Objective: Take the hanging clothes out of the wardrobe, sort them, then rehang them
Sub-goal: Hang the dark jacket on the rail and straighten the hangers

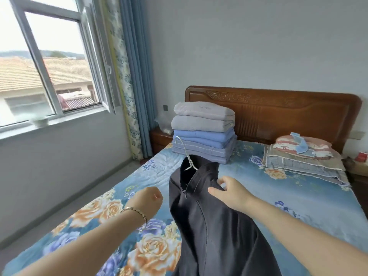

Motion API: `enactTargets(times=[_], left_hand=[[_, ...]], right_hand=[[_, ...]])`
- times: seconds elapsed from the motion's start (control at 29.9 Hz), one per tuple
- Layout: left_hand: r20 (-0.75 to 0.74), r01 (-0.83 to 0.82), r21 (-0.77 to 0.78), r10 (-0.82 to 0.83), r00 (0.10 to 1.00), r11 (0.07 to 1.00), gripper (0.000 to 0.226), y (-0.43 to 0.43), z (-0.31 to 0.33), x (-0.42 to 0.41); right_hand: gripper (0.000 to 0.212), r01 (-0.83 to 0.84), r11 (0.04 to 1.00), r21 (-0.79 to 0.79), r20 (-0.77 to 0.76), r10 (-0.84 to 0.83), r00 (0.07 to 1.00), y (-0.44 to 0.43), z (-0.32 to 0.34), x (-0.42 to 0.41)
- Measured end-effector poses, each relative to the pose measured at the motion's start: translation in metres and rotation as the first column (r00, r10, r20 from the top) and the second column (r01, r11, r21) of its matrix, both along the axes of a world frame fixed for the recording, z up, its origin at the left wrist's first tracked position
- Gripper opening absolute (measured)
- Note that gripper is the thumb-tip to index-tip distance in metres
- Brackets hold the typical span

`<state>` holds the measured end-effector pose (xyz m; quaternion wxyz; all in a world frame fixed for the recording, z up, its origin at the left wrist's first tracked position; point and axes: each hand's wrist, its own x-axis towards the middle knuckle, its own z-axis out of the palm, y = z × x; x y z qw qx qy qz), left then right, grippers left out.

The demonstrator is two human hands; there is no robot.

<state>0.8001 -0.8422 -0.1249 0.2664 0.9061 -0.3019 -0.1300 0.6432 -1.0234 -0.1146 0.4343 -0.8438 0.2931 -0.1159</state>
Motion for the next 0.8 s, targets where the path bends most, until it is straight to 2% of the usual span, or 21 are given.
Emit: enactTargets(times=[0.07, 0.13, 0.27, 0.37, 0.47, 0.57, 0.6, 0.64, 0.74, 0.8], left_hand=[[0.024, -0.095, -0.022, 0.096, 0.995, 0.995, 0.029, 0.039, 0.016, -0.014], [0.061, -0.19, -0.051, 0.193, 0.979, 0.981, 0.028, 0.079, 0.029, -0.035], [0.106, -0.39, -0.137, 0.405, 0.908, 0.911, 0.021, 0.156, 0.047, -0.092], [0.095, -0.515, -0.187, 0.537, 0.838, 0.837, 0.021, 0.21, 0.055, -0.149], [0.133, -0.609, -0.133, 0.623, 0.771, 0.782, 0.017, 0.262, 0.063, -0.206], [0.183, -0.72, -0.098, 0.724, 0.665, 0.687, 0.015, 0.329, 0.076, -0.271], [0.19, -0.729, -0.1, 0.732, 0.654, 0.677, 0.015, 0.337, 0.078, -0.278], [0.205, -0.775, -0.09, 0.773, 0.6, 0.626, 0.016, 0.367, 0.082, -0.307], [0.253, -0.815, -0.011, 0.79, 0.558, 0.579, 0.018, 0.404, 0.088, -0.346], [0.243, -0.866, 0.061, 0.834, 0.495, 0.496, 0.017, 0.448, 0.093, -0.395]], right_hand=[[0.049, -0.11, 0.994, -0.03, 0.038, 0.111, 0.993, 0.023, 0.02, -0.004], [0.04, -0.251, 0.962, -0.106, 0.057, 0.258, 0.965, 0.05, 0.042, -0.015], [0.047, -0.443, 0.843, -0.304, 0.117, 0.494, 0.862, 0.102, 0.081, -0.047], [0.052, -0.566, 0.731, -0.38, 0.071, 0.634, 0.77, 0.141, 0.104, -0.077], [0.054, -0.665, 0.627, -0.406, 0.011, 0.731, 0.683, 0.183, 0.119, -0.101], [0.053, -0.767, 0.502, -0.4, 0.005, 0.838, 0.546, 0.247, 0.135, -0.129], [0.053, -0.779, 0.477, -0.406, 0.003, 0.854, 0.521, 0.256, 0.141, -0.135], [0.053, -0.816, 0.41, -0.407, 0.005, 0.894, 0.447, 0.287, 0.143, -0.146], [0.053, -0.852, 0.365, -0.375, 0.024, 0.923, 0.385, 0.327, 0.154, -0.161], [0.053, -0.896, 0.25, -0.367, 0.007, 0.964, 0.266, 0.377, 0.161, -0.179]])
